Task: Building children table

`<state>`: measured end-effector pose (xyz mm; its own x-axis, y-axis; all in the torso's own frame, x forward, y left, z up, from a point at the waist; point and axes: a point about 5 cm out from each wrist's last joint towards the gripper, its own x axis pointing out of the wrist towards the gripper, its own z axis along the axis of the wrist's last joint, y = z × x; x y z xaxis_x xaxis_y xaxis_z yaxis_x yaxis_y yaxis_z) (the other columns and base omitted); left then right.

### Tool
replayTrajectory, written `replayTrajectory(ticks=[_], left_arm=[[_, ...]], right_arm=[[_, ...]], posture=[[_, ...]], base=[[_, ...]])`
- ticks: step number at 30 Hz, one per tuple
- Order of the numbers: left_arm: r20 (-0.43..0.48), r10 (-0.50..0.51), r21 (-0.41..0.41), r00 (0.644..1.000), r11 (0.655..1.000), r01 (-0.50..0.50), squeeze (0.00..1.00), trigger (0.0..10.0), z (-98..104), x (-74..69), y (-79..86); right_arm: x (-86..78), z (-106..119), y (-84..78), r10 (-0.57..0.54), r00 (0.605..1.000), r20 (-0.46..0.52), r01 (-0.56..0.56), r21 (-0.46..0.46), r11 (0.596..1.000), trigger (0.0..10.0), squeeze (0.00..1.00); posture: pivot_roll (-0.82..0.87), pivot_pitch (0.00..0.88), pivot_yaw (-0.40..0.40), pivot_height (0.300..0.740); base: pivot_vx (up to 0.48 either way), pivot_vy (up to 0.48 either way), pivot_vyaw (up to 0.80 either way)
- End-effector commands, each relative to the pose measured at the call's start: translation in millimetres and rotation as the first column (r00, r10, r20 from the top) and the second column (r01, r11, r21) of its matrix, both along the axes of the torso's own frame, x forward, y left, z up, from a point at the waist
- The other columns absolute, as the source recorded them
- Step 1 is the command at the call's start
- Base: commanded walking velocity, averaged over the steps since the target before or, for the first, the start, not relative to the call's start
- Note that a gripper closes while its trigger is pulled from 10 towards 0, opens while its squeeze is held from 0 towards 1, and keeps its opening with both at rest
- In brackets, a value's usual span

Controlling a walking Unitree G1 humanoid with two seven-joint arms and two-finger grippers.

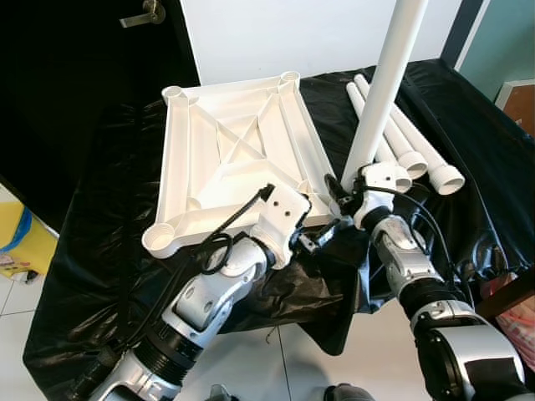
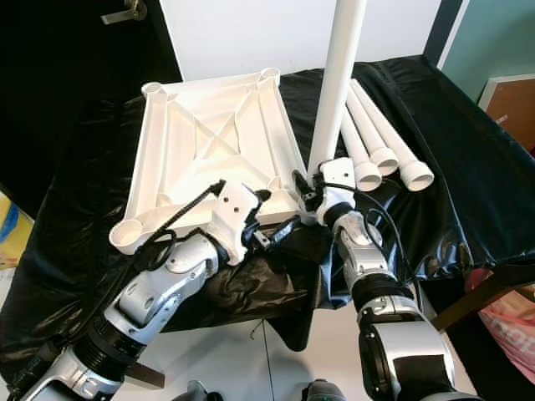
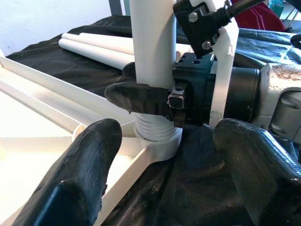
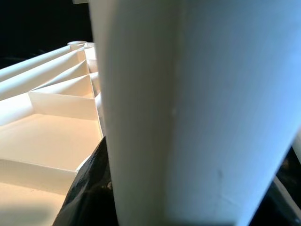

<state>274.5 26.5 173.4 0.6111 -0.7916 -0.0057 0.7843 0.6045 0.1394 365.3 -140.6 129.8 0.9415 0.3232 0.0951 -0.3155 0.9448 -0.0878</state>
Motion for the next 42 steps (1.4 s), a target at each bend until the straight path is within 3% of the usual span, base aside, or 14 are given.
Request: replayTrajectory(ticks=[1, 12, 18, 20, 26, 39, 40, 41, 42], left_arm=[[-0.009, -0.196, 0.031, 0.981, 0.98, 0.196, 0.0, 10.0, 1.5, -10.1, -6.2], [-0.009, -0.192, 0.026, 0.981, 0.981, 0.192, 0.0, 10.0, 2.1, -10.1, -6.1], [-0.008, -0.194, 0.021, 0.981, 0.981, 0.194, 0.0, 10.0, 2.2, -10.4, -7.0], [-0.009, -0.196, 0.018, 0.981, 0.98, 0.196, 0.0, 10.0, 2.3, -10.7, -7.5], [-0.009, -0.197, 0.017, 0.98, 0.98, 0.197, 0.0, 10.0, 2.2, -11.0, -8.9], [-0.009, -0.195, 0.017, 0.981, 0.981, 0.195, 0.0, 10.0, 1.3, -12.3, -8.8], [-0.009, -0.195, 0.017, 0.981, 0.981, 0.195, 0.0, 10.0, 1.4, -12.4, -9.0], [-0.009, -0.195, 0.017, 0.981, 0.981, 0.195, 0.0, 10.0, 1.4, -12.4, -9.0], [-0.008, -0.197, 0.017, 0.98, 0.98, 0.197, 0.0, 10.0, 1.5, -12.7, -9.2]], right_arm=[[-8.5, -31.5, 3.3, -0.018, 0.988, -0.152, 0.014, -0.023, 1.0, 10.0, 0.0], [-11.3, -30.9, 7.9, -0.182, 0.975, -0.129, 0.188, 0.039, 0.981, 10.0, 0.0], [-14.8, -25.7, 15.4, -0.392, 0.916, -0.089, 0.398, 0.078, 0.914, 10.0, 0.0], [-18.9, -26.1, 25.5, -0.432, 0.897, -0.095, 0.44, 0.11, 0.891, 10.0, 0.0], [-21.8, -23.7, 37.1, -0.429, 0.898, -0.097, 0.439, 0.13, 0.889, 10.0, 0.0], [-23.4, -20.9, 39.3, -0.447, 0.891, -0.078, 0.454, 0.141, 0.88, 10.0, 0.0], [-23.5, -17.9, 38.3, -0.441, 0.895, -0.059, 0.445, 0.155, 0.882, 10.0, 0.38], [-23.5, -17.9, 38.3, -0.441, 0.895, -0.059, 0.445, 0.155, 0.882, 10.0, 0.38], [-23.6, -12.7, 36.8, -0.426, 0.904, -0.028, 0.424, 0.176, 0.888, 10.0, 1.0]], posture=[[-0.08, 0.071, 0.054, 0.74], [-0.08, 0.07, 0.049, 0.74], [-0.08, 0.061, 0.037, 0.74], [-0.08, 0.06, 0.035, 0.74], [-0.08, 0.051, 0.025, 0.74], [-0.07, 0.043, 0.022, 0.74], [-0.07, 0.04, 0.023, 0.74], [-0.07, 0.04, 0.023, 0.74], [-0.07, 0.041, 0.024, 0.74]], base=[[0.0, 0.0, 0.0], [0.0, 0.0, 0.0], [0.0, 0.0, 0.0], [0.0, 0.0, 0.0], [0.0, 0.0, 0.0], [0.0, 0.0, 0.0], [0.0, 0.0, 0.0], [0.0, 0.0, 0.0], [0.0, 0.0, 0.0]])
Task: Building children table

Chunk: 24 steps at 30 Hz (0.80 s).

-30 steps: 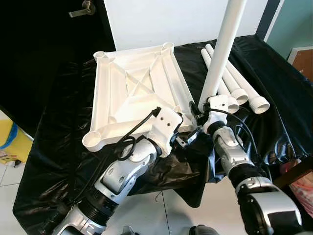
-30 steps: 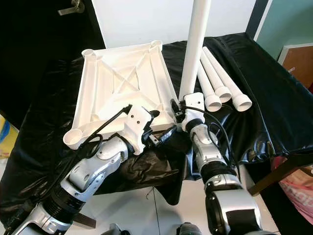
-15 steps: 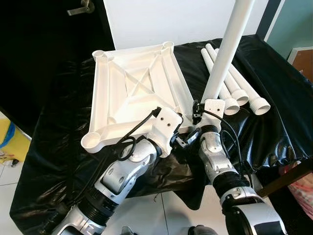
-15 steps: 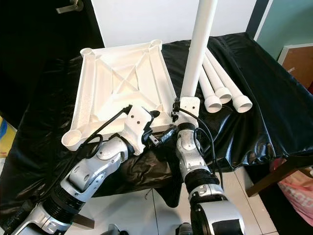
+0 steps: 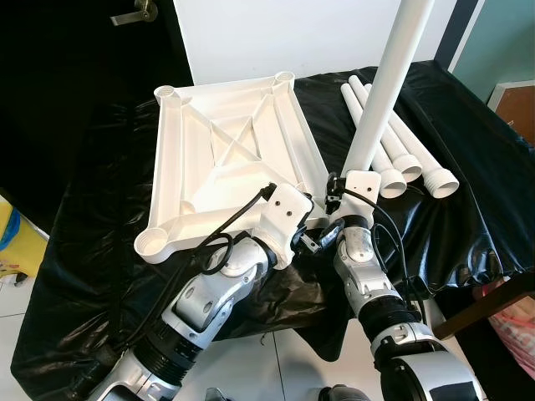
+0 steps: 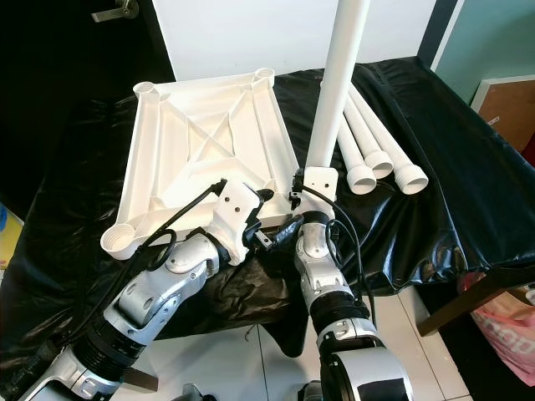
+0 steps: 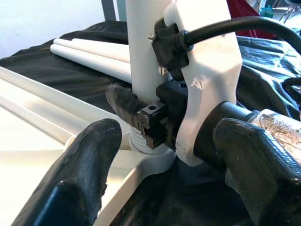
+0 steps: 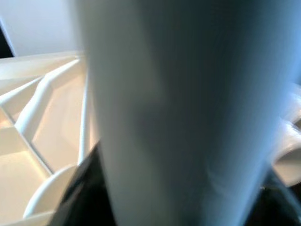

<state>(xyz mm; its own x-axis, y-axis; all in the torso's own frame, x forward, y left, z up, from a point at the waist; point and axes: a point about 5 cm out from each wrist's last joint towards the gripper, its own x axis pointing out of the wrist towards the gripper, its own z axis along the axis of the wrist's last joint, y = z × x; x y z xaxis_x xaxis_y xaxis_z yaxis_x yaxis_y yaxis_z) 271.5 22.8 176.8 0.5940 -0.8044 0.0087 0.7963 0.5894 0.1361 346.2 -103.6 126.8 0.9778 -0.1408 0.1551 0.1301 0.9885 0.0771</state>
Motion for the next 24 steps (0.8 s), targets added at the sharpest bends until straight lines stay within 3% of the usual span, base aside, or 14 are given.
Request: replayTrajectory(ticks=[1, 5, 11, 12, 13, 16, 24], left_arm=[[-0.014, -0.176, 0.03, 0.984, 0.984, 0.176, 0.0, 10.0, -1.8, -9.7, -5.5], [-0.014, -0.181, 0.034, 0.983, 0.983, 0.181, 0.0, 10.0, -2.1, -10.4, -5.8], [-0.014, -0.184, 0.035, 0.983, 0.982, 0.184, 0.0, 10.0, -2.0, -10.6, -6.1], [-0.014, -0.186, 0.035, 0.983, 0.982, 0.186, 0.0, 10.0, -1.8, -10.8, -6.3], [-0.017, -0.189, 0.037, 0.982, 0.981, 0.19, 0.0, 10.0, -2.1, -11.1, -6.3], [-0.018, -0.192, 0.038, 0.981, 0.981, 0.192, 0.0, 10.0, -2.4, -11.4, -6.4], [-0.03, -0.223, 0.061, 0.974, 0.973, 0.225, 0.0, 10.0, -6.6, -15.8, -6.2]], right_arm=[[-4.5, -9.7, -0.2, 0.013, 0.999, -0.029, -0.012, 0.015, 1.0, 10.0, 1.0], [-5.2, 4.8, -6.1, 0.071, 0.995, 0.075, -0.071, -0.011, 0.997, 10.0, 1.0], [-5.4, 9.6, -10.2, 0.13, 0.986, 0.108, -0.126, -0.041, 0.991, 10.0, 1.0], [-5.2, 12.0, -13.2, 0.185, 0.976, 0.117, -0.179, -0.062, 0.982, 10.0, 0.16], [-4.9, 13.3, -16.2, 0.228, 0.966, 0.119, -0.22, -0.077, 0.973, 10.0, 0.0], [-4.9, 14.1, -18.2, 0.255, 0.959, 0.12, -0.246, -0.085, 0.965, 10.0, 0.0], [-2.0, 10.8, -38.0, 0.411, 0.911, 0.044, -0.399, -0.169, 0.901, 10.0, 0.0]], posture=[[-0.07, 0.041, 0.024, 0.74], [-0.08, 0.043, 0.025, 0.74], [-0.08, 0.045, 0.026, 0.74], [-0.08, 0.048, 0.025, 0.74], [-0.08, 0.052, 0.027, 0.74], [-0.08, 0.052, 0.027, 0.74], [-0.08, 0.062, 0.026, 0.74]], base=[[0.0, 0.0, 0.0], [0.0, 0.0, 0.0], [0.0, 0.0, 0.0], [0.0, 0.0, 0.0], [0.0, 0.0, 0.0], [0.0, 0.0, 0.0], [0.0, 0.0, 0.0]])
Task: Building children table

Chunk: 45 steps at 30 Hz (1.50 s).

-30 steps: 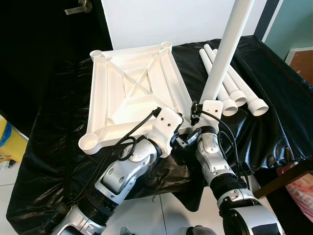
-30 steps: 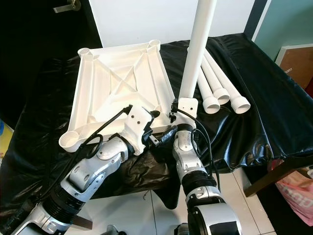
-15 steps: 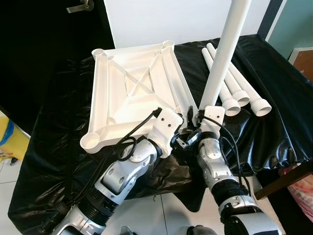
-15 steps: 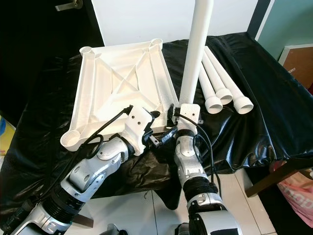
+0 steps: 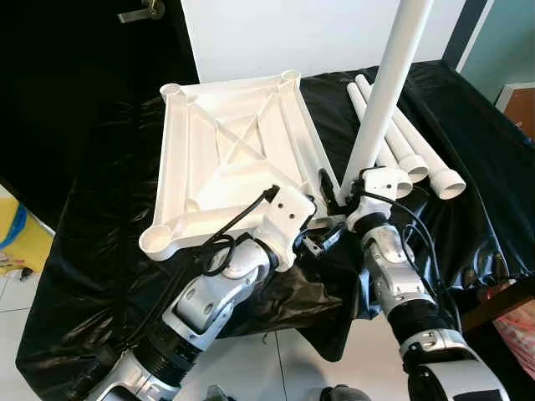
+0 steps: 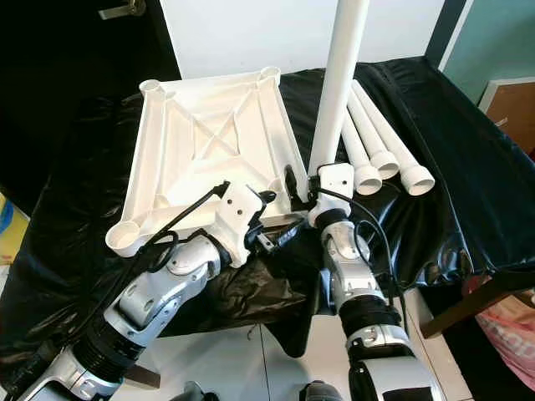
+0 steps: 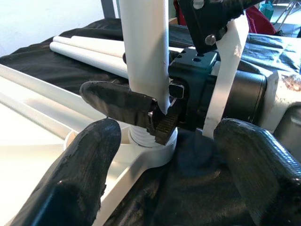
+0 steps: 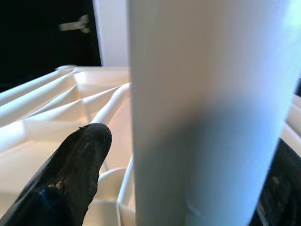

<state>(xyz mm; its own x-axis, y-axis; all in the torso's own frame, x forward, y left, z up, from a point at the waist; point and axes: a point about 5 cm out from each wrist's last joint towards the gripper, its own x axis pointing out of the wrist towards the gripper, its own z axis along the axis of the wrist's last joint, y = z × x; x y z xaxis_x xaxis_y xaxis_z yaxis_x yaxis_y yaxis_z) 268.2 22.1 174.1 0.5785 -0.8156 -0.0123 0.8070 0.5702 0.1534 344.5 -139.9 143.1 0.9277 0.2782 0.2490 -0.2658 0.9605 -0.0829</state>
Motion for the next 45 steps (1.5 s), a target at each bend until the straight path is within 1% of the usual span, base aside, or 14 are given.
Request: replayTrajectory(ticks=[1, 13, 14, 17, 20, 21, 22, 23, 26, 35, 36, 37, 38, 45], left_arm=[[-0.032, -0.213, 0.041, 0.977, 0.976, 0.214, 0.0, 10.0, -5.1, -13.7, -5.0], [-0.034, -0.231, 0.07, 0.972, 0.97, 0.233, 0.0, 10.0, -9.0, -16.4, -2.1], [-0.034, -0.231, 0.07, 0.972, 0.97, 0.232, 0.0, 10.0, -8.7, -16.2, -2.4], [-0.035, -0.234, 0.07, 0.972, 0.969, 0.236, 0.0, 10.0, -8.2, -16.6, -3.8], [-0.035, -0.236, 0.07, 0.971, 0.969, 0.238, 0.0, 10.0, -8.1, -16.9, -4.0], [-0.036, -0.238, 0.07, 0.971, 0.968, 0.24, 0.0, 10.0, -8.1, -17.3, -4.4], [-0.036, -0.239, 0.071, 0.97, 0.968, 0.241, 0.0, 10.0, -8.2, -17.5, -4.5], [-0.036, -0.239, 0.071, 0.97, 0.968, 0.241, 0.0, 10.0, -8.2, -17.5, -4.5], [-0.035, -0.24, 0.071, 0.97, 0.968, 0.242, 0.0, 10.0, -8.0, -17.7, -4.5], [-0.034, -0.239, 0.071, 0.971, 0.968, 0.241, 0.0, 10.0, -7.2, -17.4, -4.1], [-0.034, -0.239, 0.071, 0.97, 0.968, 0.241, 0.0, 10.0, -7.0, -17.2, -4.1], [-0.034, -0.239, 0.071, 0.97, 0.968, 0.241, 0.0, 10.0, -7.0, -17.2, -4.1], [-0.034, -0.241, 0.072, 0.97, 0.967, 0.242, 0.0, 10.0, -6.9, -17.2, -4.1], [-0.036, -0.242, 0.072, 0.97, 0.967, 0.244, 0.0, 10.0, -6.7, -16.9, -4.7]], right_arm=[[0.8, -6.9, -6.8, 0.038, 0.998, -0.043, -0.04, -0.036, 0.999, 10.0, 0.0], [5.1, -3.9, -24.8, 0.231, 0.967, -0.106, -0.246, -0.157, 0.957, 9.8, 0.0], [6.3, -2.5, -26.3, 0.245, 0.963, -0.113, -0.261, -0.165, 0.951, 8.4, 0.0], [9.9, 0.2, -29.6, 0.272, 0.953, -0.134, -0.293, -0.18, 0.939, 10.0, 0.0], [10.7, 0.4, -30.4, 0.277, 0.951, -0.14, -0.3, -0.184, 0.936, 10.0, 0.0], [11.6, 0.2, -31.7, 0.282, 0.948, -0.149, -0.308, -0.196, 0.931, 9.0, 0.0], [12.1, -0.1, -33.0, 0.283, 0.947, -0.154, -0.31, -0.201, 0.929, 2.9, 0.0], [12.1, -0.1, -33.0, 0.283, 0.947, -0.154, -0.31, -0.201, 0.929, 2.9, 0.0], [12.6, -2.7, -36.4, 0.282, 0.943, -0.175, -0.314, -0.203, 0.927, 0.0, 0.0], [10.8, -12.8, -42.8, 0.267, 0.939, -0.216, -0.308, -0.183, 0.934, 0.0, 0.0], [10.7, -14.7, -43.8, 0.257, 0.94, -0.224, -0.299, -0.176, 0.938, 1.5, 0.0], [10.7, -14.7, -43.8, 0.257, 0.94, -0.224, -0.299, -0.176, 0.938, 1.5, 0.0], [10.6, -16.6, -44.6, 0.245, 0.942, -0.23, -0.286, -0.169, 0.943, 10.0, 0.0], [10.0, -22.7, -45.4, 0.172, 0.957, -0.234, -0.207, -0.138, 0.968, 10.0, 0.0]], posture=[[-0.08, 0.062, 0.026, 0.74], [-0.08, 0.058, 0.035, 0.74], [-0.08, 0.058, 0.035, 0.74], [-0.08, 0.056, 0.04, 0.74], [-0.08, 0.056, 0.04, 0.74], [-0.08, 0.054, 0.041, 0.74], [-0.08, 0.053, 0.041, 0.74], [-0.08, 0.053, 0.041, 0.74], [-0.08, 0.052, 0.041, 0.74], [-0.08, 0.05, 0.048, 0.74], [-0.08, 0.05, 0.048, 0.74], [-0.08, 0.05, 0.048, 0.74], [-0.08, 0.049, 0.051, 0.74], [-0.08, 0.051, 0.046, 0.74]], base=[[0.0, 0.0, 0.0], [0.0, 0.0, 0.0], [0.0, 0.0, 0.0], [0.0, 0.0, 0.0], [0.0, 0.0, 0.0], [0.0, 0.0, 0.0], [0.0, 0.0, 0.0], [0.0, 0.0, 0.0], [0.0, 0.0, 0.0], [0.0, 0.0, 0.0], [0.0, 0.0, 0.0], [0.0, 0.0, 0.0], [0.0, 0.0, 0.0], [0.0, 0.0, 0.0]])
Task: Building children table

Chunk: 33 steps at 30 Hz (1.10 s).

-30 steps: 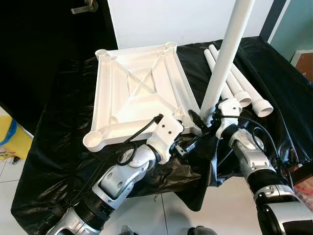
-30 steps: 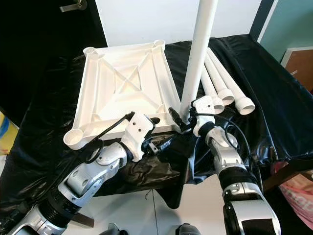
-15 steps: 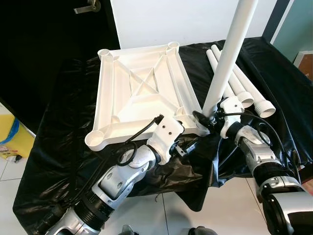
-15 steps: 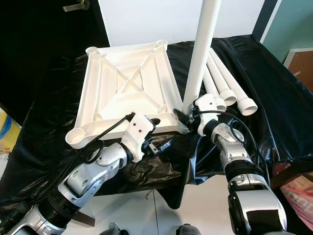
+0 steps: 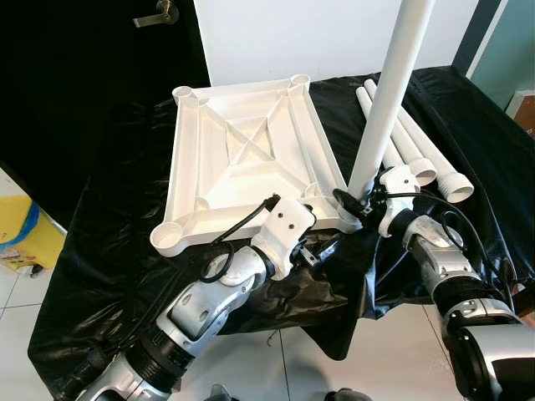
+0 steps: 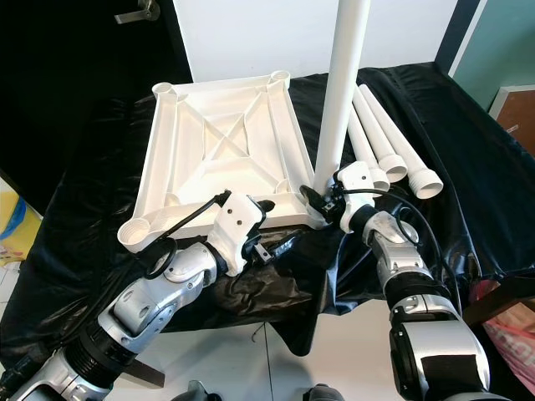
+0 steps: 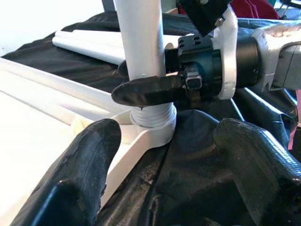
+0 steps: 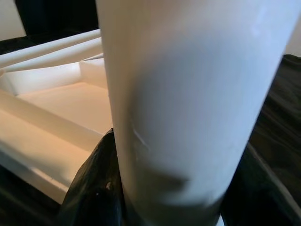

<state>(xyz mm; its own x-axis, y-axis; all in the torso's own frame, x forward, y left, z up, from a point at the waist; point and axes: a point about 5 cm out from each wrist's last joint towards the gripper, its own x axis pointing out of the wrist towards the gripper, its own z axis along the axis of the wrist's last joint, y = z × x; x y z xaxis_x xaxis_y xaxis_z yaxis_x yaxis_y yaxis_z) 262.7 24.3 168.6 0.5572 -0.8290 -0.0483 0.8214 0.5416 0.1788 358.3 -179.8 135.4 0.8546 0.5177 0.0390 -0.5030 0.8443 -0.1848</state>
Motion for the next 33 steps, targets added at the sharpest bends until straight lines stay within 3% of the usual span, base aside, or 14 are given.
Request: replayTrajectory(ticks=[1, 4, 7, 16, 18, 19, 20, 22, 23, 25, 26, 28, 33], left_arm=[[-0.035, -0.216, 0.029, 0.976, 0.976, 0.217, 0.0, 10.0, -1.2, -11.5, -7.1], [-0.035, -0.215, 0.028, 0.976, 0.976, 0.216, 0.0, 10.0, -1.3, -11.6, -7.4], [-0.036, -0.21, 0.023, 0.977, 0.977, 0.211, 0.0, 10.0, -1.7, -11.9, -8.3], [-0.036, -0.205, 0.021, 0.978, 0.978, 0.206, 0.0, 10.0, -2.4, -11.9, -8.5], [-0.038, -0.203, 0.018, 0.978, 0.979, 0.204, 0.0, 10.0, -2.9, -12.2, -8.7], [-0.038, -0.203, 0.018, 0.978, 0.979, 0.204, 0.0, 10.0, -2.9, -12.2, -8.7], [-0.039, -0.203, 0.017, 0.978, 0.979, 0.204, 0.0, 10.0, -3.2, -12.4, -8.8], [-0.039, -0.203, 0.017, 0.978, 0.979, 0.204, 0.0, 10.0, -3.2, -12.4, -8.8], [-0.04, -0.203, 0.017, 0.978, 0.979, 0.204, 0.0, 10.0, -3.4, -12.6, -8.9], [-0.04, -0.203, 0.017, 0.978, 0.979, 0.204, 0.0, 10.0, -3.4, -12.6, -8.9], [-0.04, -0.202, 0.017, 0.979, 0.979, 0.202, 0.0, 10.0, -3.7, -12.6, -8.9], [-0.041, -0.195, 0.014, 0.98, 0.981, 0.196, 0.0, 10.0, -4.0, -12.5, -8.8], [-0.044, -0.193, 0.013, 0.98, 0.981, 0.194, 0.0, 10.0, -4.5, -12.9, -8.7]], right_arm=[[-3.4, -15.8, -5.7, -0.079, 0.995, -0.064, 0.079, 0.005, 0.997, 10.0, 0.0], [-2.9, -18.7, -5.2, -0.132, 0.989, -0.073, 0.132, -0.002, 0.991, 10.0, 0.0], [-4.9, -27.4, 4.5, -0.26, 0.961, -0.093, 0.266, 0.053, 0.963, 10.0, 0.0], [-7.4, -35.7, 12.5, -0.385, 0.914, -0.13, 0.397, 0.081, 0.914, 10.0, 0.0], [-10.5, -41.2, 21.8, -0.489, 0.859, -0.152, 0.505, 0.098, 0.858, 10.0, 0.0], [-10.5, -41.2, 21.8, -0.489, 0.859, -0.152, 0.505, 0.098, 0.858, 10.0, 0.0], [-12.2, -43.1, 25.9, -0.532, 0.831, -0.16, 0.55, 0.101, 0.829, 10.0, 0.0], [-12.2, -43.1, 25.9, -0.532, 0.831, -0.16, 0.55, 0.101, 0.829, 10.0, 0.0], [-14.2, -44.3, 29.5, -0.584, 0.795, -0.164, 0.603, 0.104, 0.791, 10.0, 0.0], [-14.2, -44.3, 29.5, -0.584, 0.795, -0.164, 0.603, 0.104, 0.791, 10.0, 0.0], [-16.8, -46.3, 32.2, -0.638, 0.75, -0.176, 0.659, 0.113, 0.744, 10.0, 0.0], [-20.3, -48.8, 41.1, -0.671, 0.713, -0.207, 0.699, 0.129, 0.703, 10.0, 0.0], [-20.3, -47.1, 44.0, -0.656, 0.726, -0.209, 0.686, 0.147, 0.713, 10.0, 0.0]], posture=[[-0.08, 0.05, 0.043, 0.74], [-0.08, 0.049, 0.039, 0.74], [-0.08, 0.045, 0.032, 0.74], [-0.08, 0.039, 0.027, 0.74], [-0.08, 0.037, 0.026, 0.74], [-0.08, 0.037, 0.026, 0.74], [-0.08, 0.036, 0.023, 0.74], [-0.08, 0.036, 0.023, 0.74], [-0.08, 0.036, 0.022, 0.74], [-0.08, 0.036, 0.022, 0.74], [-0.07, 0.032, 0.014, 0.74], [-0.07, 0.03, 0.015, 0.74], [-0.07, 0.028, 0.013, 0.74]], base=[[0.0, 0.0, 0.0], [0.0, 0.0, 0.0], [0.0, 0.0, 0.0], [0.0, 0.0, 0.0], [0.0, 0.0, 0.0], [0.0, 0.0, 0.0], [0.0, 0.0, 0.0], [0.0, 0.0, 0.0], [0.0, 0.0, 0.0], [0.0, 0.0, 0.0], [0.0, 0.0, 0.0], [0.0, 0.0, 0.0], [0.0, 0.0, 0.0]])
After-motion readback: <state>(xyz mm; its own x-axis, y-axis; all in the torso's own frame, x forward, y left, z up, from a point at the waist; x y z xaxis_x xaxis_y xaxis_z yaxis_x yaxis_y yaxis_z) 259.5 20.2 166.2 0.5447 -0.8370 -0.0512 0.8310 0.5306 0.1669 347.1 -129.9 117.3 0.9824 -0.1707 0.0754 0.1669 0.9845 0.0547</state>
